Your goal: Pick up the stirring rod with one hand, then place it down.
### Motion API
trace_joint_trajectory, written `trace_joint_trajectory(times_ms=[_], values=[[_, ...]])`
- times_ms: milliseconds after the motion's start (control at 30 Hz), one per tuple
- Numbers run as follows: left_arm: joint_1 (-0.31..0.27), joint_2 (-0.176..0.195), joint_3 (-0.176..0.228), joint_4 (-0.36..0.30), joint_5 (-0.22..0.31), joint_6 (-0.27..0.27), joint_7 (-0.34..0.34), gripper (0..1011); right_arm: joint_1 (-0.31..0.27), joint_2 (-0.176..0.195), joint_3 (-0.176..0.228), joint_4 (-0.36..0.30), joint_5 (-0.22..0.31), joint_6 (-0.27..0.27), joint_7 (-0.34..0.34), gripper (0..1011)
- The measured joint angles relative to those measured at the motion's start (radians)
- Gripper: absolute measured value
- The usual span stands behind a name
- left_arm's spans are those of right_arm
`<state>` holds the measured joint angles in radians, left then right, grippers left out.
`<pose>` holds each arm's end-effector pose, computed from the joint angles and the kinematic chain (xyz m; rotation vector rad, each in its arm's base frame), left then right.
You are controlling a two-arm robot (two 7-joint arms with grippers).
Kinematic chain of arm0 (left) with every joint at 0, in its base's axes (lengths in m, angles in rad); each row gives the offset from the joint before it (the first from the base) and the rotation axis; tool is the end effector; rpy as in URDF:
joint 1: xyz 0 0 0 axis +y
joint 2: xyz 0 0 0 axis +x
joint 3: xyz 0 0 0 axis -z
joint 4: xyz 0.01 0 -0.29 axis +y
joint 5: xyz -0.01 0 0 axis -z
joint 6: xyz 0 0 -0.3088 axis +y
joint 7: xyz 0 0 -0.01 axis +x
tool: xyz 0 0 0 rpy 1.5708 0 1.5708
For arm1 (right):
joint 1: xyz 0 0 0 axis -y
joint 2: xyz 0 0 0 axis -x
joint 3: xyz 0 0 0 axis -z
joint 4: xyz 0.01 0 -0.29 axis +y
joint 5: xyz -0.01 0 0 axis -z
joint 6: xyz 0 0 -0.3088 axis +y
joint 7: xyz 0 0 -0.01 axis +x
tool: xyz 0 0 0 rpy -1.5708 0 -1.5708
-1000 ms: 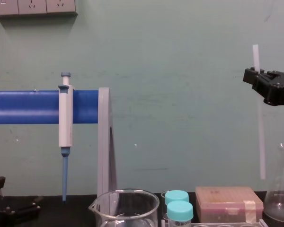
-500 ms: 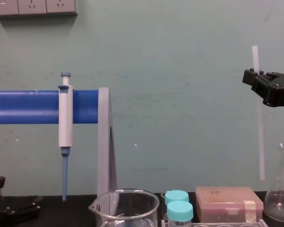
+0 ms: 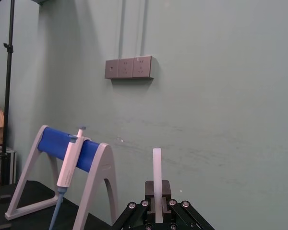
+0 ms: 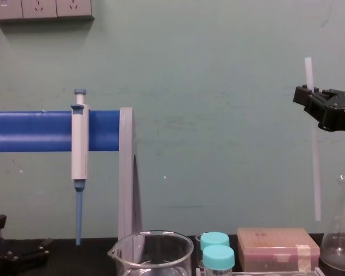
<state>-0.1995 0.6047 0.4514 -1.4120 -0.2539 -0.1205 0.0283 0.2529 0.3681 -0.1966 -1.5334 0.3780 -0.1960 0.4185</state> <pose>0.3581 0.0827 -0.3023 0.3045 -0.2850 1.2480 0.3898 -0.0525 -0.2217 0.1946 -0.2969 -0.9705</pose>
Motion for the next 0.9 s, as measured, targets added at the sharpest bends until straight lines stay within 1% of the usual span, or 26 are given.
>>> trace_joint_trajectory(times_ms=[900], values=[[0.0,0.0,0.0,0.0,0.0,0.0,0.0,1000,-0.013,0.008,0.005,-0.02,0.003,0.004,-0.002,72]])
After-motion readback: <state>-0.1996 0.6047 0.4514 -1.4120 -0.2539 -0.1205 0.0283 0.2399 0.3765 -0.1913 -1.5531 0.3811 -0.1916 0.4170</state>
